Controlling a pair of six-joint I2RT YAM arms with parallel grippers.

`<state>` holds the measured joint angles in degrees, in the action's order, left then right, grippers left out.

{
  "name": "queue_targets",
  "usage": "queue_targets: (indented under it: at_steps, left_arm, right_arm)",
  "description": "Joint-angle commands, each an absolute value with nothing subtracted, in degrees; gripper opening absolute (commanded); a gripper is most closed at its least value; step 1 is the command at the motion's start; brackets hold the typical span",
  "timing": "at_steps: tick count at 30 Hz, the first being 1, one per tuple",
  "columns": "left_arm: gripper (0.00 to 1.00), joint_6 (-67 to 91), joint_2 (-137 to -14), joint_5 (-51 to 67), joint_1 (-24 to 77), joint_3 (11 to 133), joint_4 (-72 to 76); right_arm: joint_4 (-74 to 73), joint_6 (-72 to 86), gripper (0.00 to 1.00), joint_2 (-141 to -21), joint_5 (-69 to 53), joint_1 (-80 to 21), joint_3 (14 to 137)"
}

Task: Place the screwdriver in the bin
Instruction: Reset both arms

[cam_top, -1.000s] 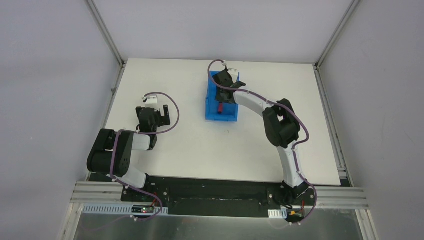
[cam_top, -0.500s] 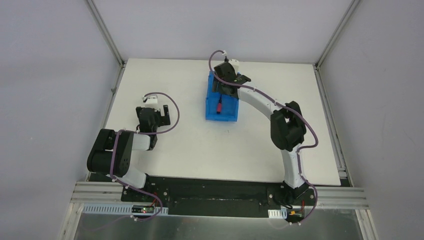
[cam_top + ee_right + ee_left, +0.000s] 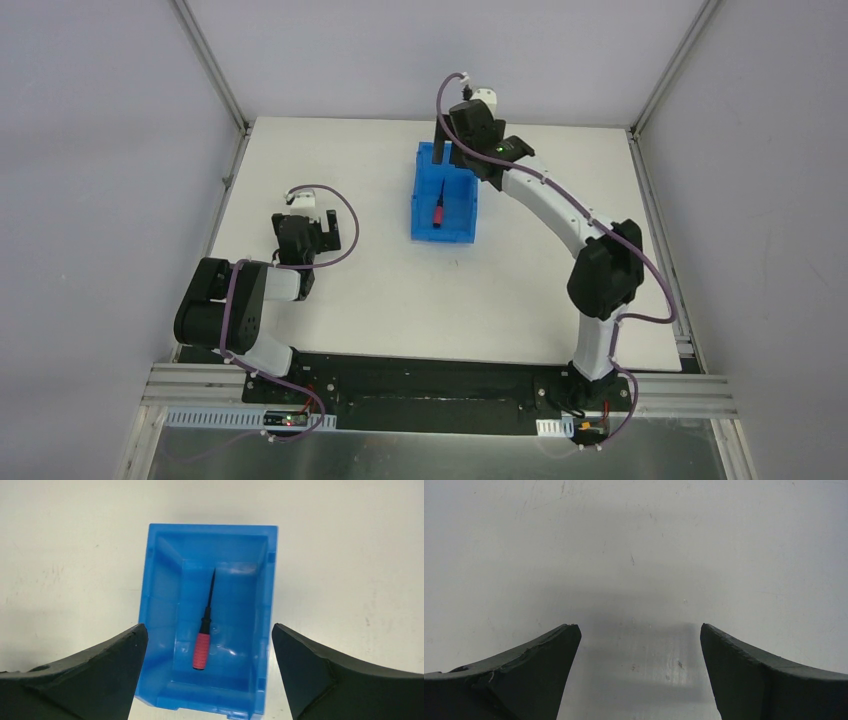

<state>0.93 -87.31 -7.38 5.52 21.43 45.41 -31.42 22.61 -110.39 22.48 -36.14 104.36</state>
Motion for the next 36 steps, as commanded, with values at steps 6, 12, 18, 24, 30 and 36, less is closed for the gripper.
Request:
queue_targets:
  at_steps: [6, 12, 18, 24, 30, 36]
  left_arm:
    - [0.99, 1.3, -86.2, -7.0, 4.8, 21.4, 47.1]
    - [0.99, 1.3, -86.3, -7.0, 4.8, 21.4, 47.1]
    - [0.99, 1.3, -86.3, -7.0, 4.8, 21.4, 47.0]
    - [0.99, 1.3, -86.2, -7.0, 4.8, 21.4, 47.0]
    - [0.99, 1.3, -86.2, -7.0, 4.8, 21.4, 47.1]
    - [0.99, 1.3, -86.3, -7.0, 4.8, 21.4, 47.0]
  right_arm:
    - [-34.5, 15.9, 0.98, -99.2, 22.5, -27.7, 98.5]
    - [-34.1, 14.7, 0.98, -94.0, 19.2, -19.5, 92.3]
    - [-33.4, 13.0, 0.98, -90.9, 16.5, -12.8, 88.0]
    - [-33.0, 11.8, 0.98, -90.1, 12.8, -6.3, 85.5]
    - [-31.3, 10.8, 0.98, -89.5, 9.6, -1.4, 83.4]
    - [-30.3, 9.0, 0.98, -89.5, 6.6, 1.3, 81.9]
